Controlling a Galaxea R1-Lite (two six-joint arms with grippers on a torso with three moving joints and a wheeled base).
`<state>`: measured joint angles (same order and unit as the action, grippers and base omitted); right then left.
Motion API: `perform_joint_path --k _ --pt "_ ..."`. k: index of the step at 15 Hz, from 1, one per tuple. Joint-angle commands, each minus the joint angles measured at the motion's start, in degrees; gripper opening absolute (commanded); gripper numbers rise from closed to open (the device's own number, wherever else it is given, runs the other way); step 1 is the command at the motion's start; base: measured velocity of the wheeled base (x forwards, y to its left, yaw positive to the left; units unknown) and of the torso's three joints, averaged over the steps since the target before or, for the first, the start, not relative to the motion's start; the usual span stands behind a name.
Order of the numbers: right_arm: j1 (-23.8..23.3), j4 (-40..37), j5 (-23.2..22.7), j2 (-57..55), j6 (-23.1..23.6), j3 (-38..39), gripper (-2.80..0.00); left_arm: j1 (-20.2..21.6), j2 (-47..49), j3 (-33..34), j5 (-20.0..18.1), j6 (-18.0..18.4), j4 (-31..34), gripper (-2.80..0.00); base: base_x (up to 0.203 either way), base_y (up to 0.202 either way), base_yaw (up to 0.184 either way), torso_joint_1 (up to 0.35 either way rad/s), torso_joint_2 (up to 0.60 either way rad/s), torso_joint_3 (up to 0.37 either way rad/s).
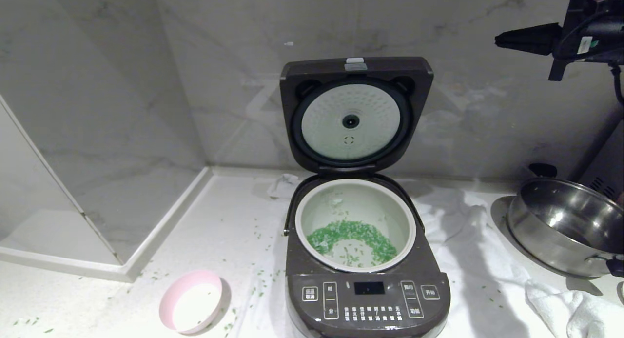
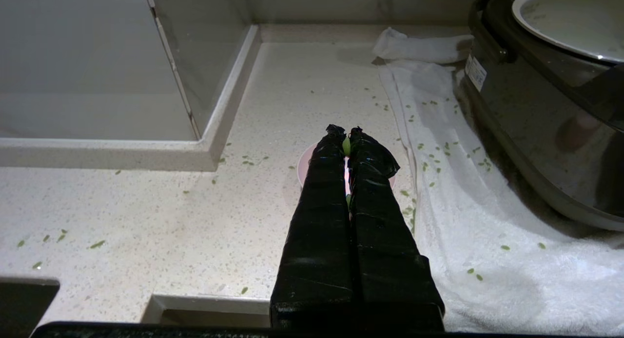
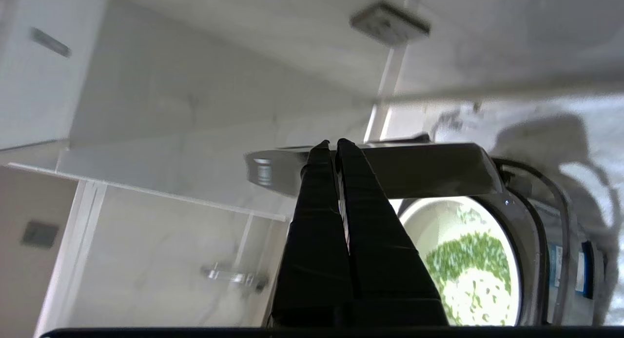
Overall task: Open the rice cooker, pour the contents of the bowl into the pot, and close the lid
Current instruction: Close the rice cooker
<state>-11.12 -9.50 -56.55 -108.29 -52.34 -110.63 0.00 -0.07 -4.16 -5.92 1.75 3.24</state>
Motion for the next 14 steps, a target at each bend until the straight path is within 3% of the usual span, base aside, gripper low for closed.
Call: perform_joint_path --k 1,9,14 --pt "2.28 -0.08 -2.29 -4.64 0.48 -0.56 -2.8 0.0 -0.1 -0.06 -0.05 0.01 0.02 -2.8 0.0 0.0 0.0 0.0 0.0 0.0" --pt "7.56 0.02 -3.45 -7.83 2.83 -1.26 -2.8 0.0 -0.1 -0.06 0.5 -0.15 -0.07 -2.8 0.0 0.0 0.0 0.0 0.0 0.0" --pt "10.37 0.78 -2.4 -10.36 6.75 -1.26 -2.8 0.0 -0.1 -0.06 1.62 -0.08 -0.07 -2.8 0.0 0.0 0.0 0.0 0.0 0.0"
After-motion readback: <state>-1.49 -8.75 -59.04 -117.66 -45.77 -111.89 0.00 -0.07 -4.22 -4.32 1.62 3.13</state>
